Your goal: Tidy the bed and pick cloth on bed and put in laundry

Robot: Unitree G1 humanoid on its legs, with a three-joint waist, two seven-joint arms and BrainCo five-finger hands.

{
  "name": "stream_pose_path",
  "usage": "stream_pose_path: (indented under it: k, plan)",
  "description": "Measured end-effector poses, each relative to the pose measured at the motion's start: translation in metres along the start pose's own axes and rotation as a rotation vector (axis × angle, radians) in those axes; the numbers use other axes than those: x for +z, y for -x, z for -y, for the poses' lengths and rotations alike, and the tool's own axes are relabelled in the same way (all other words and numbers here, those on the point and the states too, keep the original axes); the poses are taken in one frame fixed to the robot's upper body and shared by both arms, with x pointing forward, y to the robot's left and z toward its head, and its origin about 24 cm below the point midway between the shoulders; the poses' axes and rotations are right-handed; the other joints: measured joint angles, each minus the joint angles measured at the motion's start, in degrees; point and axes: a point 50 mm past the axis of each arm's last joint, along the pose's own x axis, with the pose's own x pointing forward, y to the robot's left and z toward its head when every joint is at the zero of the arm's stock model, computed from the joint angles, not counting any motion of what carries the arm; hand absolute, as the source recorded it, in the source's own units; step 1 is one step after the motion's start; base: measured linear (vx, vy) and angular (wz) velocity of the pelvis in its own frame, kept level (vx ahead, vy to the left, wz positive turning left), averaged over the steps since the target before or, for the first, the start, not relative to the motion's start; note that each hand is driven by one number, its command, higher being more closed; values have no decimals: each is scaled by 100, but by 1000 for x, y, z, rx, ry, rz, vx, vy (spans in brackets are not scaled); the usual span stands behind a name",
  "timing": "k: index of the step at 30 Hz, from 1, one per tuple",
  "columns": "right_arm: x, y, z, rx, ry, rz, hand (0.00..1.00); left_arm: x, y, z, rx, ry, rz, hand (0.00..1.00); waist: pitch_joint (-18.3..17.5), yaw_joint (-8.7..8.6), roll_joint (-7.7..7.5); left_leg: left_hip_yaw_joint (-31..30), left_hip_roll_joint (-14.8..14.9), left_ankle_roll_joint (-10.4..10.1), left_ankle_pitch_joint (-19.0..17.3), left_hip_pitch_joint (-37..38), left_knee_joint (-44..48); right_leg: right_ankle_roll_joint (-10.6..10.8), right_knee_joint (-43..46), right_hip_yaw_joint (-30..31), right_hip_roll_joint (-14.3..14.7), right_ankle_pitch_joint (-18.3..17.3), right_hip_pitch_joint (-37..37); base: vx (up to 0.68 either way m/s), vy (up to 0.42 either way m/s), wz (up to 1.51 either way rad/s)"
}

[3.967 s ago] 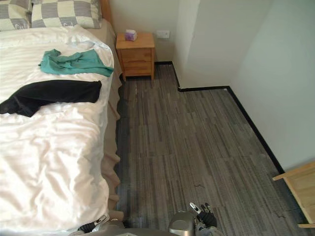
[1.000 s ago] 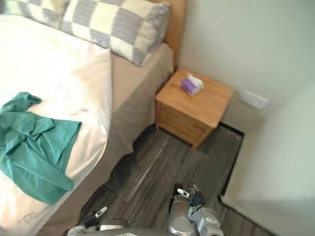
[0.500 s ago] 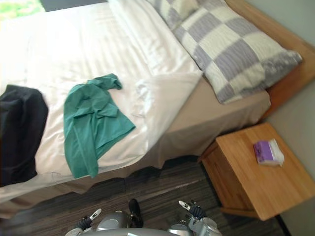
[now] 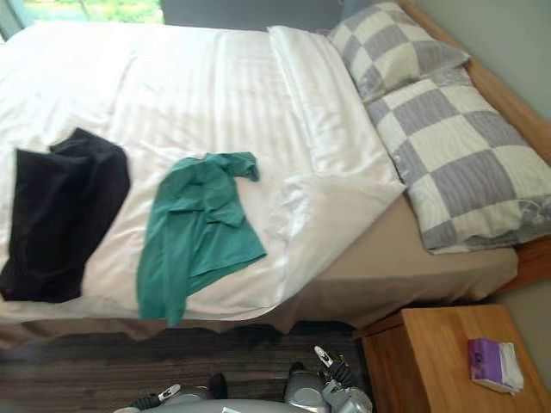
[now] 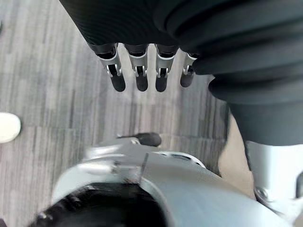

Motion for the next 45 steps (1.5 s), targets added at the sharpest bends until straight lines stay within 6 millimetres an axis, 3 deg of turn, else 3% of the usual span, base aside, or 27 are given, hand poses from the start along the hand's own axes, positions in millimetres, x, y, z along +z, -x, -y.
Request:
stream_pose_path:
  k: [2, 3, 7, 10, 15, 19, 20, 22, 24, 25, 27, 32, 36, 45]
  plan:
    - [0, 1, 9, -82, -58, 3, 0, 12, -1, 8, -17, 3, 33, 0, 52, -181, 186, 148, 118, -110, 9, 132, -53, -16, -257, 0, 125, 5, 162, 121, -182, -31]
    - [0, 4, 17, -146, -96, 10, 0, 14, -1, 10, -20, 5, 44, 0, 45, -201, 206, 219, 163, -174, 10, 220, -56, -20, -304, 0, 176, 4, 263, 93, -134, -17]
    - [-9, 13, 39, -399, -210, 22, 0, 15, -1, 12, -27, 15, 55, 0, -127, -149, 197, 436, 299, -281, -88, 369, -76, -116, -562, -3, 317, 31, 509, 17, -96, -13]
    - [6, 17, 49, -591, -330, 94, 0, 16, -1, 10, -21, 38, 57, 0, -151, -122, 154, 460, 292, -274, -84, 360, -82, -170, -663, -8, 313, 74, 514, -39, -27, -2]
    - [64, 34, 73, -850, -537, 345, 0, 5, 0, 1, -3, 80, 35, 0, -233, -107, 54, 510, 257, -251, -91, 352, -86, -168, -815, -11, 278, 140, 587, -24, -5, -2]
    - [156, 65, 83, -876, -509, 709, 0, -9, 1, -2, -11, 90, 13, 0, -300, -114, 51, 470, 204, -238, -98, 273, -89, -134, -892, -82, 214, 173, 575, -1, 2, 7]
    - [182, 74, 77, -847, -429, 817, 0, -12, 2, -3, -9, 89, 9, 0, -323, -114, 49, 425, 198, -236, -97, 260, -89, -130, -899, -130, 203, 173, 587, 15, -5, 15]
    - [213, 84, 62, -780, -322, 936, 0, -15, 2, -5, -5, 88, 2, 0, -361, -113, 39, 403, 198, -236, -97, 241, -88, -129, -911, -157, 201, 173, 586, 21, -13, 10]
    - [251, 97, 27, -642, -28, 1083, 0, -15, 2, -6, -11, 78, 1, 0, -411, -117, 25, 366, 202, -235, -94, 189, -86, -126, -942, -187, 205, 180, 565, 15, -20, 9]
    - [258, 99, 17, -608, 30, 1112, 0, -14, 2, -5, -14, 72, 2, 0, -421, -117, 25, 352, 203, -234, -92, 175, -85, -121, -950, -203, 205, 184, 561, 26, -28, 12]
    - [280, 106, -21, -488, 270, 1207, 0, -14, 3, -5, -15, 36, 6, 0, -424, -115, 28, 288, 205, -230, -86, 170, -73, -119, -958, -263, 203, 186, 561, 32, -28, 13]
    - [305, 109, -75, -273, 585, 1260, 0, -21, 4, -5, -13, 11, -20, 0, -424, -114, 28, 279, 201, -231, -86, 168, -56, -116, -958, -281, 200, 188, 562, 4, -4, 1]
    - [315, 98, -126, -92, 918, 1165, 0, -21, 4, -5, -17, -15, -31, 0, -424, -98, 26, 243, 191, -221, -70, 157, -55, -108, -954, -323, 183, 194, 566, -26, -15, 3]
    - [315, 69, -158, -7, 1152, 938, 0, -16, 5, -3, -26, -65, -10, 0, -416, 72, 17, -95, 89, -145, 65, -6, -57, -59, -957, -676, 46, 226, 593, -48, -11, 20]
